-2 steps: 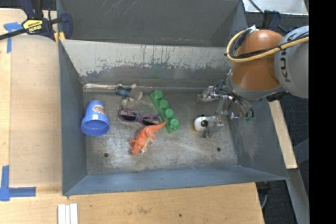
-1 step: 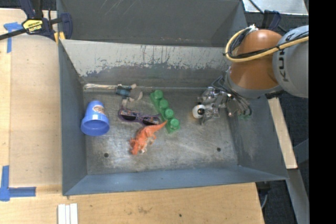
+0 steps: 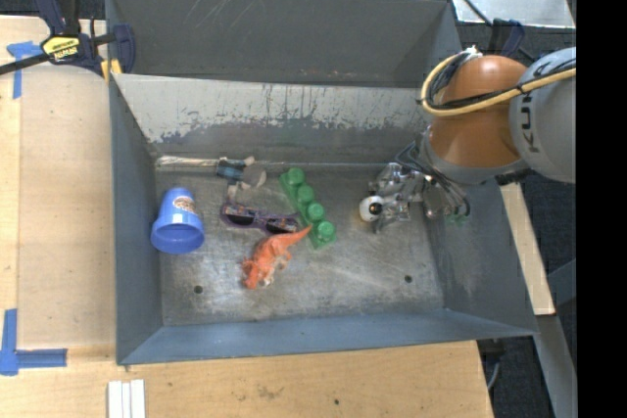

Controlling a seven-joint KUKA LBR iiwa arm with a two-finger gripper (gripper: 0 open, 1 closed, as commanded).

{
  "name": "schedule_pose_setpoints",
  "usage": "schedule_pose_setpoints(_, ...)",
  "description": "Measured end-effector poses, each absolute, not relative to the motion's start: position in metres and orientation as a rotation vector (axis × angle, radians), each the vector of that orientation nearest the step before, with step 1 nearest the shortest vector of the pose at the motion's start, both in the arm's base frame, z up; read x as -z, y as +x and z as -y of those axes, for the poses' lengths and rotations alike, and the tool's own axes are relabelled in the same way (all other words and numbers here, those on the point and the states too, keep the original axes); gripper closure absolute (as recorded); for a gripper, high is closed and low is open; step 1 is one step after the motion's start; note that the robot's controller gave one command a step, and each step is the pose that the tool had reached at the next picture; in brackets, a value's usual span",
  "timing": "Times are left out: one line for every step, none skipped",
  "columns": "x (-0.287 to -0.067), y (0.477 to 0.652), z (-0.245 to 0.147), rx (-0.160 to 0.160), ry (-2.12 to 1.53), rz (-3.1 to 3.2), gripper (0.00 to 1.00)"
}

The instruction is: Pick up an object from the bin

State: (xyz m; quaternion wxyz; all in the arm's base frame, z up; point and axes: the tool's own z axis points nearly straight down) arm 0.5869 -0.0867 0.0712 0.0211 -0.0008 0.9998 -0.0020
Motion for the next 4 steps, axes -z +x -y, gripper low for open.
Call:
schedule_pose_setpoints(-0.076,0.585,0.086,0.004,-0.004,-3.111,1.00)
schedule_pose_setpoints(-0.092,0.581,0.086,0.000,-0.005,-3.135,1.00)
schedule_pose_setpoints(-0.109,0.582,0.086,0.000,-0.004,-3.138,1.00)
schedule_pose_setpoints(-0.126,0.583,0.087,0.000,-0.004,-3.139,1.00)
